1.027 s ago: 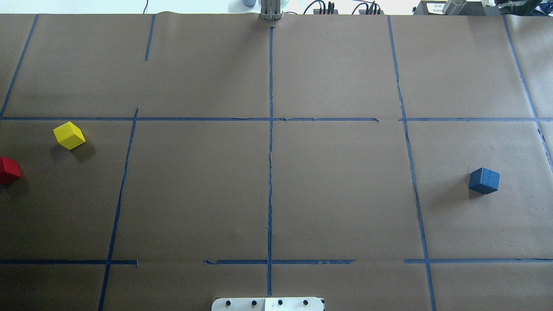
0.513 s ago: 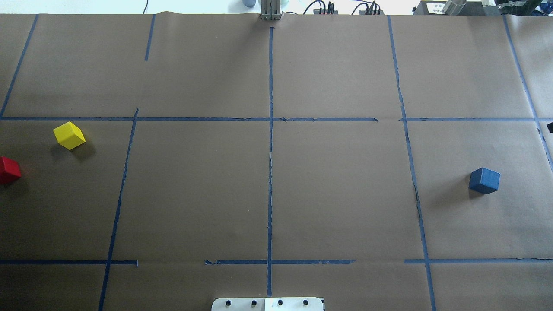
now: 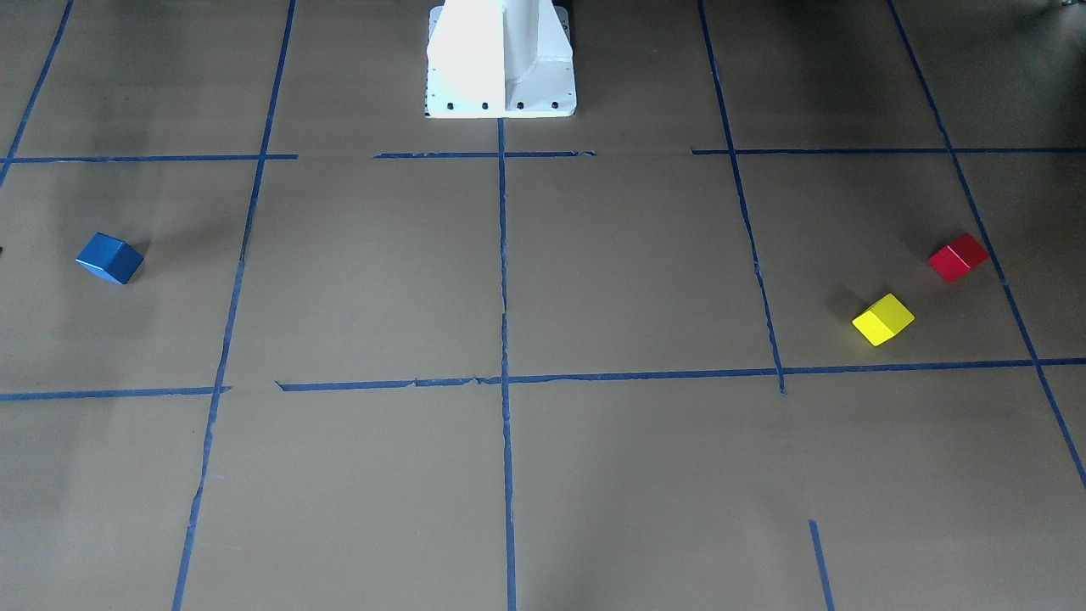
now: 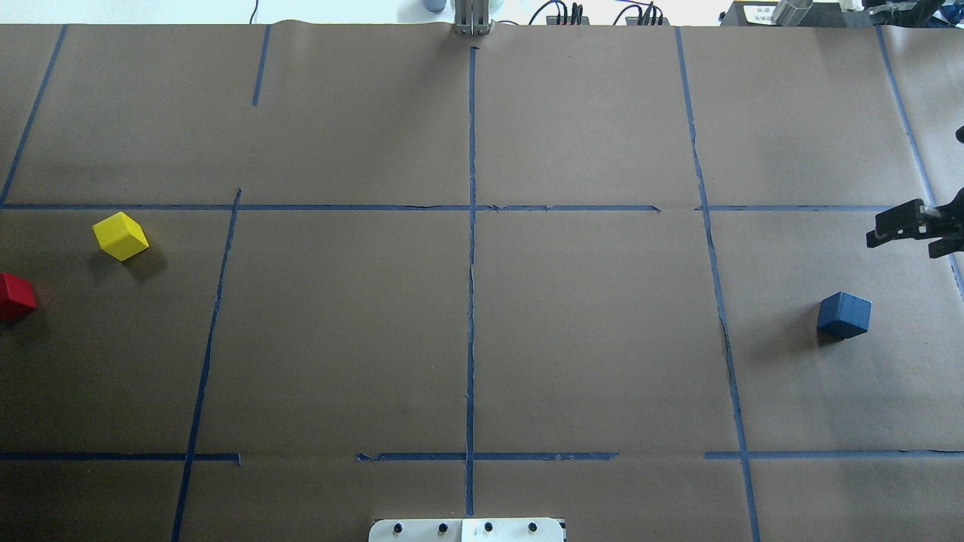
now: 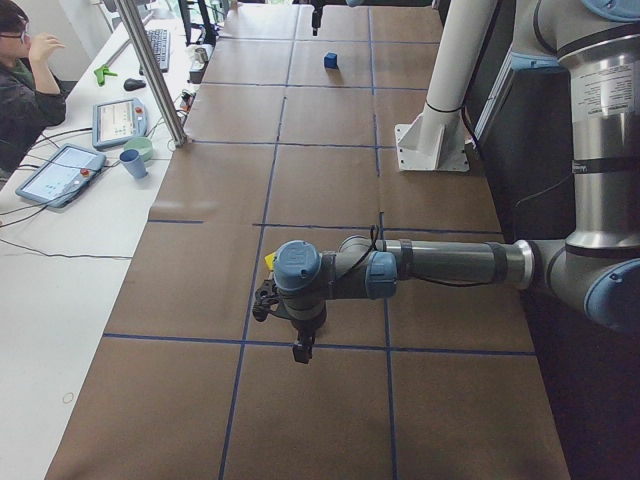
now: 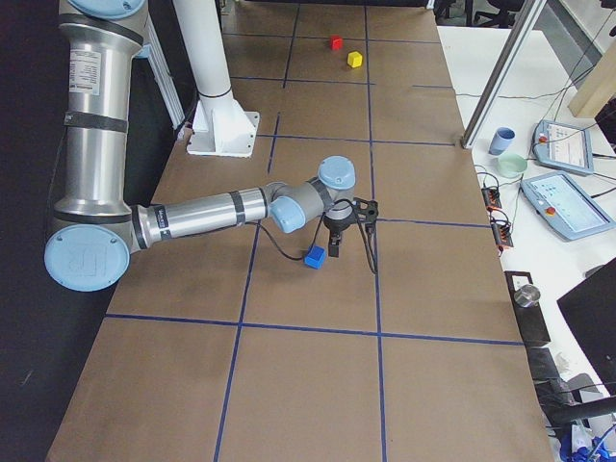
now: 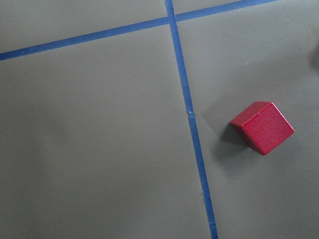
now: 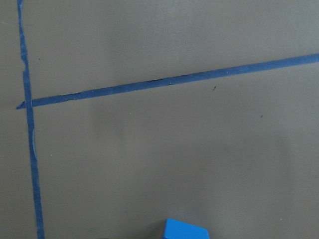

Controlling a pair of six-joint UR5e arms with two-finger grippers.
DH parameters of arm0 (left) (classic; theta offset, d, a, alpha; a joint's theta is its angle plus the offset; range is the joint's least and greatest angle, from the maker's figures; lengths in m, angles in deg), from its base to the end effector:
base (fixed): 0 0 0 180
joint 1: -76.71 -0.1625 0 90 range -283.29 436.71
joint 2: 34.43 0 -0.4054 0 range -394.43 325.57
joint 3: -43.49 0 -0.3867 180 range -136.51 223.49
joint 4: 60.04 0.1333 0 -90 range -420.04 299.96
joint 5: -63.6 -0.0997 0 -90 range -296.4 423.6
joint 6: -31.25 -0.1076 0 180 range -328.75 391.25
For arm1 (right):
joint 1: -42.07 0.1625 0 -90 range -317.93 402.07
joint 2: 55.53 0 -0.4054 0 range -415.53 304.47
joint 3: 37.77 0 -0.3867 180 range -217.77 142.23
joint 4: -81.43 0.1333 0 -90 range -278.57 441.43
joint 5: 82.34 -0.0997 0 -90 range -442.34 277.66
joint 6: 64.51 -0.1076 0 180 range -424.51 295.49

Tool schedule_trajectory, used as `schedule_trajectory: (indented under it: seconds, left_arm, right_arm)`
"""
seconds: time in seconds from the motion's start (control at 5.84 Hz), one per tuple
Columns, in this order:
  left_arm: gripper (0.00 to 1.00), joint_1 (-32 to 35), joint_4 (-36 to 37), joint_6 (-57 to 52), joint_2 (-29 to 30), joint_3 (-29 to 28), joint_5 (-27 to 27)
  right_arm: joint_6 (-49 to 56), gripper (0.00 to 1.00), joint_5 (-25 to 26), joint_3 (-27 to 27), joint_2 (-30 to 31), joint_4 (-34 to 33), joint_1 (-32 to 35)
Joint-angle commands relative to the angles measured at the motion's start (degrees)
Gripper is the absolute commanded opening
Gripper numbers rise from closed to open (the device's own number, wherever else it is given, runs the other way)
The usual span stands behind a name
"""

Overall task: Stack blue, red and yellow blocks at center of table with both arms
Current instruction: 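Lower the right gripper onto the blue cube and close it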

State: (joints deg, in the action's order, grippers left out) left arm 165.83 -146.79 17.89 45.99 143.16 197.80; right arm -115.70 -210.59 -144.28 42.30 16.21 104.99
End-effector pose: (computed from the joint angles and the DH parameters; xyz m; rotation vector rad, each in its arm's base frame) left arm -0.0519 -0.4154 0.6442 0.0318 0.7739 0.2147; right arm -0.1486 -0.4371 0.5213 0.0267 -0.8575 0.1999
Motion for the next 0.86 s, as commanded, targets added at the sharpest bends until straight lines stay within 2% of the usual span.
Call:
schedule_trajectory:
  seconds: [0.0, 0.68]
  left_arm:
    - [1.0, 0.0, 0.0, 0.0, 0.0, 0.1, 0.0]
    - [1.0, 0.0, 0.0, 0.0, -0.1, 0.0, -0.1]
  right_arm:
    - [-9.8, 1.0, 6.5, 0.0, 4.9, 9.0, -7.5]
    - [-9.9, 1.0, 9.4, 1.4, 4.8, 8.9, -12.8]
